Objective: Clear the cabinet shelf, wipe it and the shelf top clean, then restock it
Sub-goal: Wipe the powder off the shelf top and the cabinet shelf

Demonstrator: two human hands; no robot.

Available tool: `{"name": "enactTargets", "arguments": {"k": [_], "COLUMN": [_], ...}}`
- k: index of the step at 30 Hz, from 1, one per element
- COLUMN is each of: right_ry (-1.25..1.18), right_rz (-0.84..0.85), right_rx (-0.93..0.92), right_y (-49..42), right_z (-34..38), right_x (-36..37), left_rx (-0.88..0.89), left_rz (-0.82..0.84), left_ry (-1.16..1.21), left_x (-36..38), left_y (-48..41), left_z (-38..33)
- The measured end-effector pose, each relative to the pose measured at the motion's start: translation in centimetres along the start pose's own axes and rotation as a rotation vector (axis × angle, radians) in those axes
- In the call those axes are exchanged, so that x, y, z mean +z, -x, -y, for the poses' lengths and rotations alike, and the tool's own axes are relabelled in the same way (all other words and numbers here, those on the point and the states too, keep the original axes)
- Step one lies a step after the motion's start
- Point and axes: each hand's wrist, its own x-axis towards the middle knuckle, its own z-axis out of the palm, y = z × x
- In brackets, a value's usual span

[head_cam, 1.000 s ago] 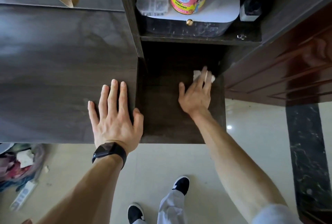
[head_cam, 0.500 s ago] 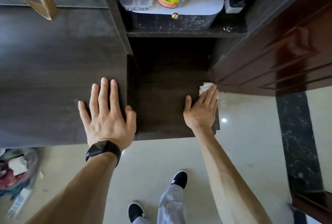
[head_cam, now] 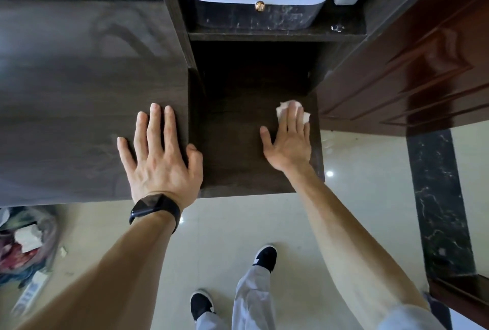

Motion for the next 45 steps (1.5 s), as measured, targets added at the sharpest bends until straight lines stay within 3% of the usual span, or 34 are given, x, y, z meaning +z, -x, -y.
{"name": "enactTargets", "arguments": {"k": [2,5,14,18,24,30,36,39,41,45], "right_ry": [0.018,0.081,0.033,-0.060,-0.019,-0.009,0.035,0.078,0.104,0.059], "right_rz": [0.034,0.038,0.007,-0.030,-0.053,-0.128,-0.022,0.001,-0.012,-0.089], "right_rx": [-0.134,-0.139,0.034,0.116,0.007,0.151,-0.456,-0.573,-0.493,-0.066], "right_y": [3.9,6.7,-9.1,-9.8,-13.0,-14.4,-7.8,-4.1,-3.9,-8.0], "right_z": [-0.8,-2.2,3.2,4.4,2.6,7.5,11.5,8.7,5.9,2.6], "right_x": [1.1,1.8,-2.8,-2.6,-3.7,-2.8,0.5,1.6,1.3,-0.6], "left_rx": [-0.005,-0.006,-0.003,0.008,0.011,0.016,0.000,-0.003,0.000,0.003], "left_rz": [-0.001,0.005,-0.005,-0.014,-0.041,-0.080,-0.066,-0.061,-0.054,-0.057], "left_ry": [0.002,0.011,0.013,0.016,0.009,0.023,0.006,0.004,0.003,0.006], "left_x": [-0.1,-0.1,-0.1,0.0,0.1,0.4,0.3,0.1,0.1,0.1], "left_y": [0.2,0.1,0.0,0.0,0.1,0.2,0.2,0.3,0.2,0.4], "left_z": [0.0,-0.1,0.0,0.3,0.3,0.5,0.5,0.2,0.1,0.2]}}
